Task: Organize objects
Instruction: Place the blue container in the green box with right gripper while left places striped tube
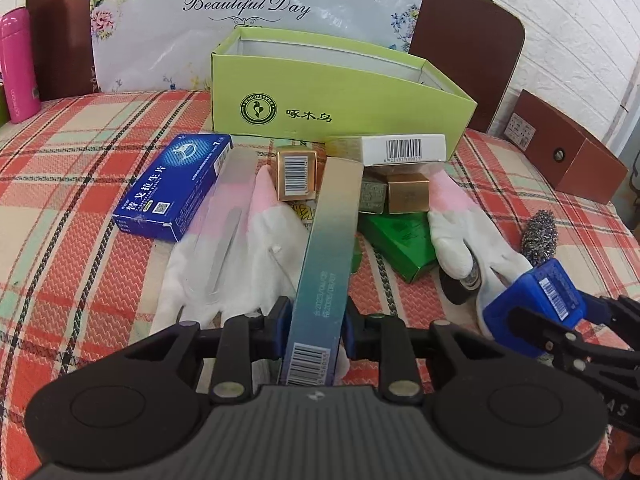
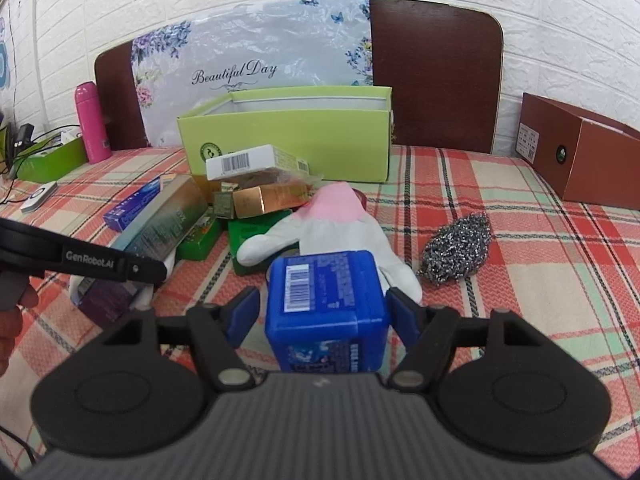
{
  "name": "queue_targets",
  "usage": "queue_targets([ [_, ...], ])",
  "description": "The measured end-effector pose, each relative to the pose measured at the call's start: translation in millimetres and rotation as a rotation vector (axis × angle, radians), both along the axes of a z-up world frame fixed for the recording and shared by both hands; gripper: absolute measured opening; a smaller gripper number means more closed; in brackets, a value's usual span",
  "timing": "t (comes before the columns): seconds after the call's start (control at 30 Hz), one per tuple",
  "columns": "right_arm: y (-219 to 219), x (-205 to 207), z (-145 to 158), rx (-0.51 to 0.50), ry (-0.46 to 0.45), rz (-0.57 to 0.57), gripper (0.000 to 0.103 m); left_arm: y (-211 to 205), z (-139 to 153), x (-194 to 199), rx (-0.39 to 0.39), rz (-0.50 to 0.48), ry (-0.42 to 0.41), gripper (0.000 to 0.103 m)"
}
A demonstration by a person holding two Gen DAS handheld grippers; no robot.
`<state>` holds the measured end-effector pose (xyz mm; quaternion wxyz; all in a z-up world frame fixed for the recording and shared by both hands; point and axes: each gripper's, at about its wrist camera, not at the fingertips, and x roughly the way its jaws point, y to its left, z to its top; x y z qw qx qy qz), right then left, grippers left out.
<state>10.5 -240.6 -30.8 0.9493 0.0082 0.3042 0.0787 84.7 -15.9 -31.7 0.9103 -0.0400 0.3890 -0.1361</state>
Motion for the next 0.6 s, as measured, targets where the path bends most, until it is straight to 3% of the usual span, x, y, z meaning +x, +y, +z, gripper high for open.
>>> queue_targets([
  [0.03,-1,0,0,0.004,0.002,-0.002,0.059,0,1,-1,0.003,-0.003,-0.003,0.025],
  [0.33,-12,-8,22,0.113,-0.057,0.009,0.059,1,29,-14,-0.022,-0.042,-0.077,0.022],
  [0.6,-16,5,53,0.151,-0.140,0.009,0.059,-1,63,-9,-0.061,-0.058,-0.157,0.022],
])
